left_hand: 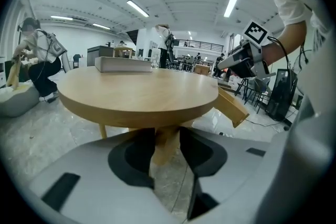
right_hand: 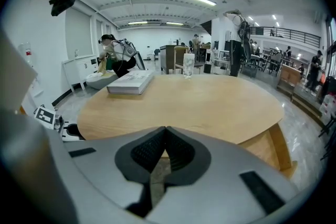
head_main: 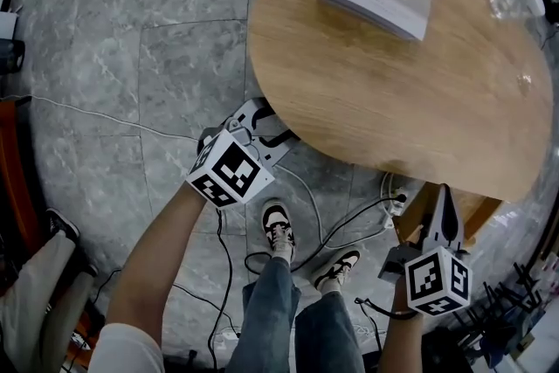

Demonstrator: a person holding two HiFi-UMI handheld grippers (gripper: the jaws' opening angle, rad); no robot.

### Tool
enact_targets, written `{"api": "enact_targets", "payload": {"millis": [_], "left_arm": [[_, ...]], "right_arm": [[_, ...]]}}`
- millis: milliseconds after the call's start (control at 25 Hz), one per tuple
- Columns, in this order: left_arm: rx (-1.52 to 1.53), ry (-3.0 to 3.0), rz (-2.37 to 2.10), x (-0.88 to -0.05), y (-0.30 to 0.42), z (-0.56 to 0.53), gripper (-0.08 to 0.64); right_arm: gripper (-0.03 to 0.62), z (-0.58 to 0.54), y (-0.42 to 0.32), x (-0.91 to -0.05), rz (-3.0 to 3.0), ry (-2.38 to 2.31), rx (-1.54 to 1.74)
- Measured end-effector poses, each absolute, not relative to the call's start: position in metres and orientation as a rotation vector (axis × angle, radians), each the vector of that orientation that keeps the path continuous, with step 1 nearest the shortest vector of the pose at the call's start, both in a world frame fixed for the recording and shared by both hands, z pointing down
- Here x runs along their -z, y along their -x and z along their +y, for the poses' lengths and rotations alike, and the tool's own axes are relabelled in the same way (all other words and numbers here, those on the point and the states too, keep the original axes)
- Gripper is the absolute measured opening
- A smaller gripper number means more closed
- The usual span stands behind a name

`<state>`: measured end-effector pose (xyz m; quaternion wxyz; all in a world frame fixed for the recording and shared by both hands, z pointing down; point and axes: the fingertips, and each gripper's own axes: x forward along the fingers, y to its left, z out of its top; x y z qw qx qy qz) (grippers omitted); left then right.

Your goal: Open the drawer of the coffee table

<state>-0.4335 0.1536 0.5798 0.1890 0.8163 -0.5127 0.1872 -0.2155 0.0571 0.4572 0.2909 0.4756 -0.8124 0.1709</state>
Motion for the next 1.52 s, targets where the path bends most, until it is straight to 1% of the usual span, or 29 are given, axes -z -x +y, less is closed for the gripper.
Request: {"api": "enact_targets", "payload": {"millis": [560,1160,1520], "left_arm": [[-0.6,-2.409,-1.311,-0.577,0.43,0.16,0.101],[-0.713,-2.482,-1.171,-0.577,0.428,0.166,0.083],[-0.715,-2.489,-1.158,-0.575,0.427,0.169,0.083]], "right_arm": [[-0.001,0.054,0.215,-0.471,-2.168,-1.251,-0.475],[-0.001,0.052,0.206,-0.475,-2.163,-1.261,-0.502],[-0.001,0.053,0.206,-0.481,-2.169,-1.264,-0.518]]}}
